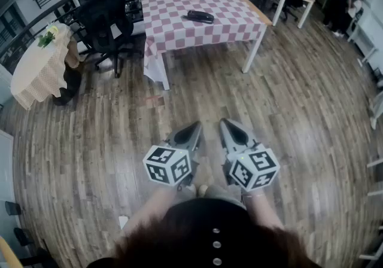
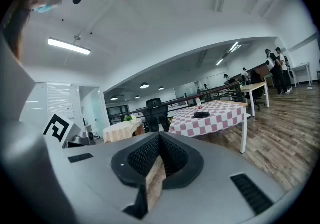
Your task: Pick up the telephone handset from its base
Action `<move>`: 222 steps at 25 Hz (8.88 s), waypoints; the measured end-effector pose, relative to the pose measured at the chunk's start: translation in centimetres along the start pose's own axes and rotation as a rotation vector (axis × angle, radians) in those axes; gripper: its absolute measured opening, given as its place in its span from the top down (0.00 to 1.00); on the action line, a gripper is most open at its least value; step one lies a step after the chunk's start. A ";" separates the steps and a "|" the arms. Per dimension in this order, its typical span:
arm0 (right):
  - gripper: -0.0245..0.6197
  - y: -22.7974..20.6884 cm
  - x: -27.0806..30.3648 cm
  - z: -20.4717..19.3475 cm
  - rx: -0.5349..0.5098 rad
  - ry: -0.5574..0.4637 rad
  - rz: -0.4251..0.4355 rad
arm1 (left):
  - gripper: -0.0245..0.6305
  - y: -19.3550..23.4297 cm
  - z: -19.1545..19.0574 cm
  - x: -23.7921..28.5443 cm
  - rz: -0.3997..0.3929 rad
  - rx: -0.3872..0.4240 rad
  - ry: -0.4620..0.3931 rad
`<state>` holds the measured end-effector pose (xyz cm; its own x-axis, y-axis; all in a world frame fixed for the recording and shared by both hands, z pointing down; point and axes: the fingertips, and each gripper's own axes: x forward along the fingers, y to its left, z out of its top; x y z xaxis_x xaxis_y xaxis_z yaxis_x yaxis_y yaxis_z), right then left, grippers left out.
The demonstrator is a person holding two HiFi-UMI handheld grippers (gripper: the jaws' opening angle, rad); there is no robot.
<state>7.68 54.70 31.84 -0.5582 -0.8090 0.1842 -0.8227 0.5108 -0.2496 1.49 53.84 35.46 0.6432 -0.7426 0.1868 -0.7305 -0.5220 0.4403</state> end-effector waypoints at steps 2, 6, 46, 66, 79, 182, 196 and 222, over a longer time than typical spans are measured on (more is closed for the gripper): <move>0.95 0.0 -0.1 0.0 -0.006 0.005 -0.001 | 0.95 -0.2 -0.1 0.2 -0.007 -0.002 0.000; 0.95 0.2 0.0 0.1 -0.014 0.011 -0.003 | 0.95 -0.2 0.0 0.3 -0.016 0.012 0.006; 0.95 -8.5 13.1 3.0 0.083 -0.035 -0.019 | 0.95 8.5 5.3 12.4 -0.049 0.024 0.001; 0.95 -22.0 27.4 8.9 0.074 0.022 0.077 | 0.95 15.2 13.6 29.9 0.029 0.007 -0.047; 0.95 -25.3 31.7 8.3 0.101 0.075 0.087 | 0.95 19.1 14.0 34.1 0.063 -0.030 -0.007; 0.95 -43.4 76.4 12.4 -0.252 0.499 0.373 | 0.95 51.4 25.4 63.2 0.285 -0.261 0.102; 0.73 -44.9 77.3 9.0 -0.435 0.657 0.436 | 0.95 52.7 23.2 63.9 0.320 -0.267 0.146; 0.59 -45.8 78.3 4.7 -0.705 0.831 0.538 | 0.95 53.9 21.4 64.5 0.345 -0.389 0.134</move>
<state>2.15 -33.36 53.25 -0.5323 -0.1441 0.8342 -0.1987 0.9791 0.0424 -1.34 -31.14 52.47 0.4232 -0.7702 0.4771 -0.7821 -0.0447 0.6216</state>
